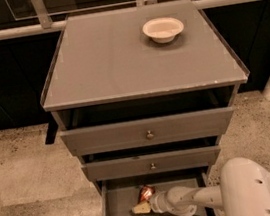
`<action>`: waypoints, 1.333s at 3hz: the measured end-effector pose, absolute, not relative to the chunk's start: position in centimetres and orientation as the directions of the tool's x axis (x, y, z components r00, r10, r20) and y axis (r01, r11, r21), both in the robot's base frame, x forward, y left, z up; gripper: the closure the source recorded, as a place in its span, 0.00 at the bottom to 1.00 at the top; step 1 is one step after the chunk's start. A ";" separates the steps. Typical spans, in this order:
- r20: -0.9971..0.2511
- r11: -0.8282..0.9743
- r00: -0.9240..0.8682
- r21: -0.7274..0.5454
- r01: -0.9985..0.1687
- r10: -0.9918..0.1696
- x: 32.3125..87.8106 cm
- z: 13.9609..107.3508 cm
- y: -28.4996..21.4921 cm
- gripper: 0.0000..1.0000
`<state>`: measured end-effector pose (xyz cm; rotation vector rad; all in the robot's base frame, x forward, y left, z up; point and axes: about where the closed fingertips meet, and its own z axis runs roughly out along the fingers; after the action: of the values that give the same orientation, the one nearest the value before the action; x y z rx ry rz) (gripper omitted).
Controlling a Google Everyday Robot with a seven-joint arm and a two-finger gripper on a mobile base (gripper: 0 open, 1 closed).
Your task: Pick coke can from bottom drawer and place on counter
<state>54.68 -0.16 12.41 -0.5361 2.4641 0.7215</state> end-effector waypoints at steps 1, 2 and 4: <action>-0.571 0.781 -0.790 0.382 -0.495 -0.222 54.7 12.4 -0.2 0.42; -0.571 0.780 -0.790 0.382 -0.495 -0.222 54.7 12.4 -0.2 0.65; -0.571 0.780 -0.790 0.382 -0.495 -0.222 54.7 12.4 -0.2 1.00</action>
Offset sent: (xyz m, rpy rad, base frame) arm 0.0000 0.0000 0.0000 0.0000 0.0000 0.0000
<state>54.67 -0.15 12.41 -0.5362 2.4641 0.7217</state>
